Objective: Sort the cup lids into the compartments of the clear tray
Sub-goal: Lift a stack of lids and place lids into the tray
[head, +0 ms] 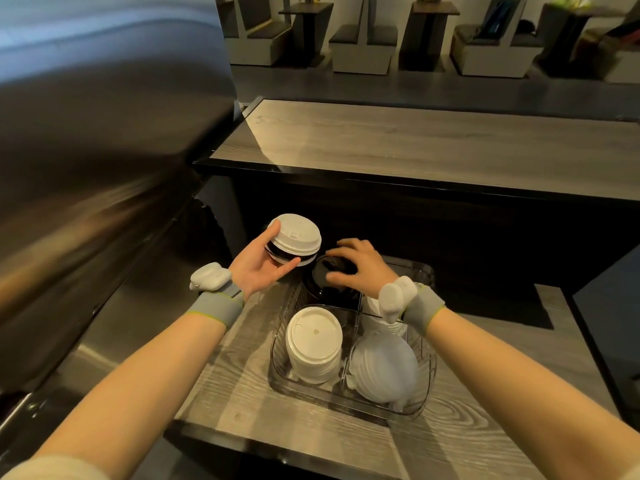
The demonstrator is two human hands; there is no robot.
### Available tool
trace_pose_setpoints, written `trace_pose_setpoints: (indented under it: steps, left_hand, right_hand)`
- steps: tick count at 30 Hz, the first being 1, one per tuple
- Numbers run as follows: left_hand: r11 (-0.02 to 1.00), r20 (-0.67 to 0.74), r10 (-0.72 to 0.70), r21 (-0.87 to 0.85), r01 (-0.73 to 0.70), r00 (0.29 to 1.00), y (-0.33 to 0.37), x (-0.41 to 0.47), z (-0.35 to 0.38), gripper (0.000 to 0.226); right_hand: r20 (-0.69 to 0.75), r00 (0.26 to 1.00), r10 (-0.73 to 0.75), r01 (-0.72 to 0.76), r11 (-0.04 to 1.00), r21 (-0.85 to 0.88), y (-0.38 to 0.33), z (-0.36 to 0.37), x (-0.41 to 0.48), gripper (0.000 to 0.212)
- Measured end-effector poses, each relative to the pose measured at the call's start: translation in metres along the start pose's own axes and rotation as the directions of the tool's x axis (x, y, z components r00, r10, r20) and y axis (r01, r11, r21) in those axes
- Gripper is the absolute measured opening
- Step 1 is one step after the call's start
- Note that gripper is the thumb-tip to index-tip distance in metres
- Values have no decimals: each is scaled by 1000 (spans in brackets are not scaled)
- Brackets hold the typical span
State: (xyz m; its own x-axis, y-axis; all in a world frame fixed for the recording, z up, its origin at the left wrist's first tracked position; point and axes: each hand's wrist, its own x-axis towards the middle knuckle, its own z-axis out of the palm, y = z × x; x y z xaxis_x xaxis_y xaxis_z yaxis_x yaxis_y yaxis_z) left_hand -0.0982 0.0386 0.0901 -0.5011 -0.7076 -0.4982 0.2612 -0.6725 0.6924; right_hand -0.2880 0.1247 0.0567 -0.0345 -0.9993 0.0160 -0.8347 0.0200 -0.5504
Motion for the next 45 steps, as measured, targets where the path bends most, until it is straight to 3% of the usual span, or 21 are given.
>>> trace_pose_setpoints:
  steps: [3, 5, 8, 10, 14, 21, 24, 27, 30, 33, 37, 39, 41, 43, 45]
  left_hand:
    - [999, 24, -37, 32, 37, 999, -3, 0, 6, 22]
    - [995, 53, -70, 80, 65, 996, -7, -1, 13, 22]
    - [979, 82, -99, 187, 83, 992, -16, -3, 28, 20]
    - [969, 100, -109, 234, 83, 989, -21, -5, 37, 18]
    - [976, 95, -110, 197, 89, 989, -29, -5, 45, 20]
    - [989, 13, -105, 110, 103, 994, -36, -7, 52, 16]
    - [992, -29, -78, 97, 81, 997, -42, -7, 53, 19]
    - [994, -57, -57, 86, 61, 997, -45, -8, 53, 14]
    - [994, -53, -70, 81, 75, 996, -48, -9, 55, 17]
    - [993, -39, -70, 95, 73, 997, -48, -13, 59, 10]
    - [996, -11, -41, 82, 42, 999, -50, -16, 62, 12]
    - [998, 25, -28, 55, 27, 999, -51, -17, 61, 15]
    - [999, 61, -26, 45, 23, 998, -51, -19, 60, 19]
    - [997, 81, -35, 71, 29, 996, -51, -21, 60, 20]
    - [990, 98, -41, 137, 27, 994, -52, -23, 61, 20]
  right_hand:
    - [-199, 974, 103, -29, 938, 345, -4, -14, -3, 47]
    - [-172, 978, 116, -19, 877, 480, -10, -24, -4, 57]
    - [-61, 998, 33, -10, 936, 352, -16, -32, -7, 75]
    - [-73, 997, 22, -3, 965, 261, -14, -33, -9, 80]
    - [-34, 990, 139, -120, 938, 326, -7, -41, -20, 87]
    - [41, 970, 240, -242, 938, 248, 15, -51, -43, 72]
    - [113, 971, 209, -232, 940, 252, 22, -51, -55, 67]
    - [168, 969, 181, -206, 968, 144, 34, -43, -63, 72]
    - [126, 958, 256, -242, 963, -117, 51, -30, -64, 75]
    - [106, 965, 238, -190, 920, -342, 62, -14, -58, 54]
    - [172, 959, 225, -116, 866, -486, 66, -4, -51, 35]
    - [123, 967, 222, -160, 910, -383, 64, -9, -50, 37]
    - [-64, 979, 194, -199, 976, -90, 53, -20, -50, 38]
    - [-199, 971, 133, -88, 972, 220, 32, -31, -51, 45]
    - [-158, 985, 61, 0, 932, 363, 10, -37, -51, 62]
